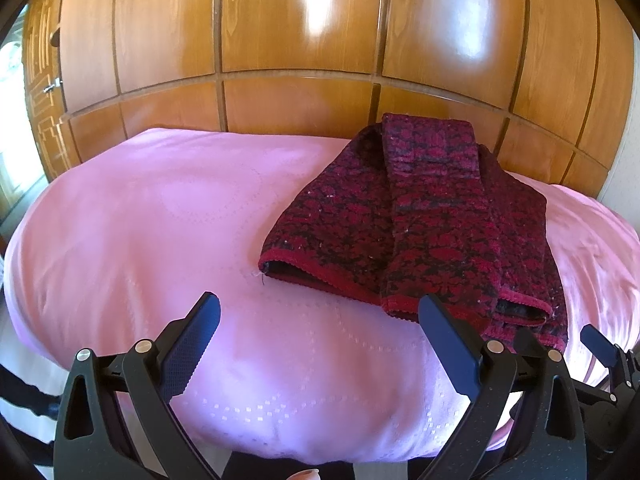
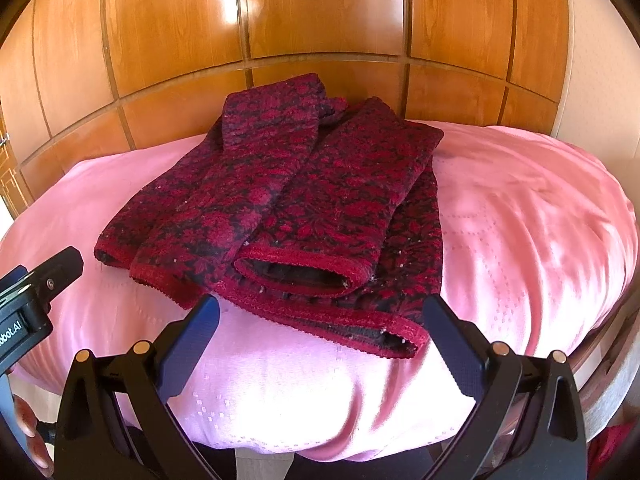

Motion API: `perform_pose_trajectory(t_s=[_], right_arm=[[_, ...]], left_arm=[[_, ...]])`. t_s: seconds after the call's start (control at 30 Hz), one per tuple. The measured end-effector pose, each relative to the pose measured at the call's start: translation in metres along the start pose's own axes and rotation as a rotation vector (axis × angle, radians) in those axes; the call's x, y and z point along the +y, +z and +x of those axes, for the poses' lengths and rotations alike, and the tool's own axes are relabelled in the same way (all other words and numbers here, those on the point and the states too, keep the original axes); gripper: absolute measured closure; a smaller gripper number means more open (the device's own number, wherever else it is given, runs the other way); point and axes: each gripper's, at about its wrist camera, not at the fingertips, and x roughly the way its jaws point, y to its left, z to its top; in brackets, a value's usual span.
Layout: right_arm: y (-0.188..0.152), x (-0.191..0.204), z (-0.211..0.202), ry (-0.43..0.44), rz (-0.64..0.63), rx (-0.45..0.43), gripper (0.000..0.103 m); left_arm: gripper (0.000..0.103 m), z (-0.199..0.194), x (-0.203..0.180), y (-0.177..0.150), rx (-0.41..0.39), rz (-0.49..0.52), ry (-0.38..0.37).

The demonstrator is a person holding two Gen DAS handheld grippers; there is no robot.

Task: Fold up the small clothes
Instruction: 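Approach the folded red patterned sweater with both grippers open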

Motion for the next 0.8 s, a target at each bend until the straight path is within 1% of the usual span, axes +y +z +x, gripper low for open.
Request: perform_pose_trajectory(t_s=[0.27,0.47,0.73,0.8], right_arm=[[-0.004,-0.003,0.000,-0.001,-0.006,0.010,0.002],[-0.010,-0.009,-0.007,0.017,0.004,-0.013,0.002],[-0.026,-0.015,-0.017,0.055,-0.002,-0.006,0.002],[-0.028,-0.018,-0.018,0.064,0.014,-0.004,0.002]], left_arm=[[0.005,-0.001,0.001,0.001,0.000,0.005,-0.002],[0.005,0.001,-0.004,0.001,0.007,0.015,-0.001],[0.005,0.004,-0.008,0.001,0.018,0.018,-0.001],[0.005,0.006,-0.010,0.000,0.025,0.022,-0.001]])
